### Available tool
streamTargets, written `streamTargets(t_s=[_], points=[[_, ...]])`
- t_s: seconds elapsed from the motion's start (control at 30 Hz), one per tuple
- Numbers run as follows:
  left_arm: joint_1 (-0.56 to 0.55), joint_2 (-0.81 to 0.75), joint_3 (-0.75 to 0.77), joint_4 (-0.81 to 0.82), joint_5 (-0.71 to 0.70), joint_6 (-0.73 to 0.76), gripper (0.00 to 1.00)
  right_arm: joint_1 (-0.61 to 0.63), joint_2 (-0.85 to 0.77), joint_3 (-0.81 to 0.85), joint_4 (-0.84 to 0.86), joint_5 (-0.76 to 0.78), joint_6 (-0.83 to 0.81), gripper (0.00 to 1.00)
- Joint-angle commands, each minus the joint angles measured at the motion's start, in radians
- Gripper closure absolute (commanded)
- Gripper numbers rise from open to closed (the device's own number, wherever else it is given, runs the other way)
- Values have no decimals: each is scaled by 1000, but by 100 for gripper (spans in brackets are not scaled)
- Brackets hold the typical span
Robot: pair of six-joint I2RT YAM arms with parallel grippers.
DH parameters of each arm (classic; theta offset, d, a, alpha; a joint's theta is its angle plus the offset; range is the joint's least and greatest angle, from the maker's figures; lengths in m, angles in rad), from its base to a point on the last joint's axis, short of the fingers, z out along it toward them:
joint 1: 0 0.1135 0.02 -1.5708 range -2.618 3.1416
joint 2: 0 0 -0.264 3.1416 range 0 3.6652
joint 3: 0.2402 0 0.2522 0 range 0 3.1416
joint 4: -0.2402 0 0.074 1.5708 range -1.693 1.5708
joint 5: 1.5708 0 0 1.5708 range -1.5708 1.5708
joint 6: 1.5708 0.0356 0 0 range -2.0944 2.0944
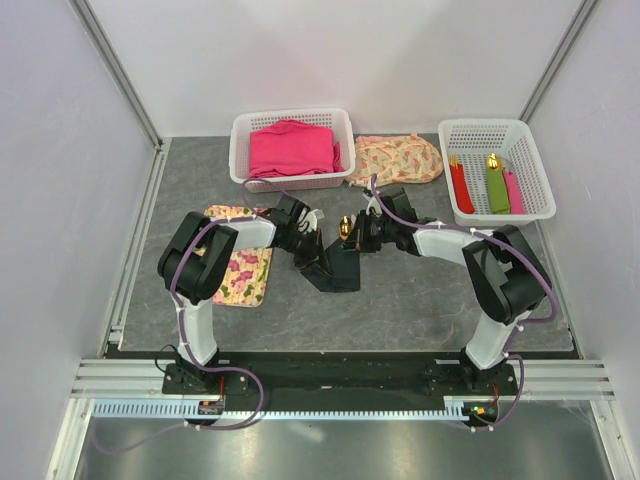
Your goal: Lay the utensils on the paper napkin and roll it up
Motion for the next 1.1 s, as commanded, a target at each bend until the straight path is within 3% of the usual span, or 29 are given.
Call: streamTargets(t_s=[0.0, 0.23, 0.4, 0.7, 0.87, 1.07], points=[[-3, 16, 22, -23, -49, 64, 92, 2, 32, -2, -23, 35, -57, 100], [6, -2, 36, -15, -48, 78, 91, 3, 99, -31, -9, 42, -64, 100], [28, -100, -50, 163, 59, 7, 82, 3, 136, -35, -3, 47, -52, 100], [-23, -200, -66, 278, 122, -132, 73, 2, 158, -51, -3, 46, 8, 100], [-55, -172, -132, 345, 90, -218, 73, 2, 161, -52, 2, 39, 23, 100], [-48, -87, -166, 320, 20, -209, 82, 2, 150, -55, 2, 30, 31, 100]])
